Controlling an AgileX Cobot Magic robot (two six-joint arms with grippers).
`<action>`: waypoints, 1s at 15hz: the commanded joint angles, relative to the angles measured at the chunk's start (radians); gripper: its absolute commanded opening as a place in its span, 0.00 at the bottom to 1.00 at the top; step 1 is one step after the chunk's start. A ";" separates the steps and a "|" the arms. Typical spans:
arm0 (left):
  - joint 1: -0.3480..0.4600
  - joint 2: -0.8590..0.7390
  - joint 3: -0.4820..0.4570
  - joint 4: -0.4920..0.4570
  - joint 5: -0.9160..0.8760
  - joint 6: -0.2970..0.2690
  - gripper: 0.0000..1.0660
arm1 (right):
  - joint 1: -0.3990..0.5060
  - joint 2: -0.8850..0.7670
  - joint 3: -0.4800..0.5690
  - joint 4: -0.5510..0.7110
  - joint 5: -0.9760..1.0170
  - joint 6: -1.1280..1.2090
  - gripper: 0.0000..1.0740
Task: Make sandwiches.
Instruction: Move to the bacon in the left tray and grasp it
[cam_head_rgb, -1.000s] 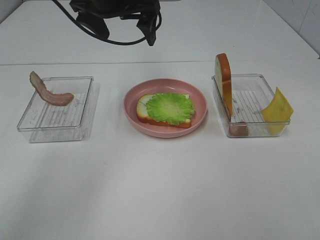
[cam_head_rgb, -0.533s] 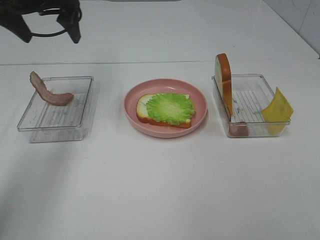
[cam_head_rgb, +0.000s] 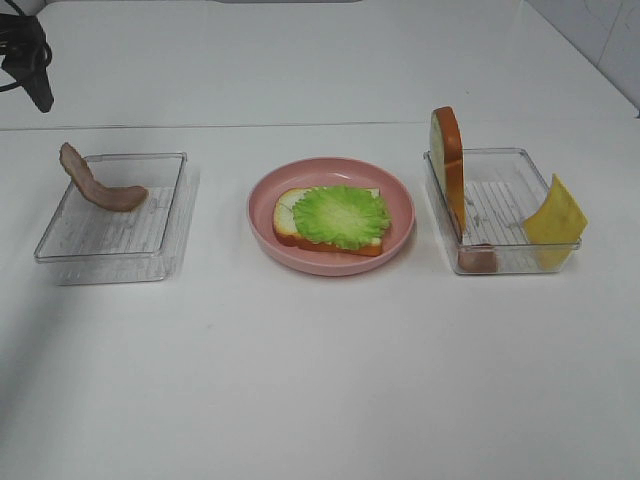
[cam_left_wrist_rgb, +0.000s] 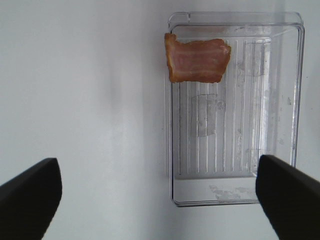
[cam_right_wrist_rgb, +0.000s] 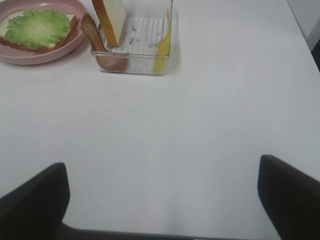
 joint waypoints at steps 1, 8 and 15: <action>0.001 0.019 0.007 -0.023 -0.024 0.012 0.95 | -0.006 -0.030 0.002 0.000 -0.005 -0.007 0.92; 0.001 0.160 -0.016 -0.072 -0.103 0.028 0.95 | -0.006 -0.030 0.002 0.000 -0.005 -0.007 0.92; 0.001 0.322 -0.191 -0.107 -0.094 0.025 0.94 | -0.006 -0.030 0.002 0.000 -0.005 -0.007 0.92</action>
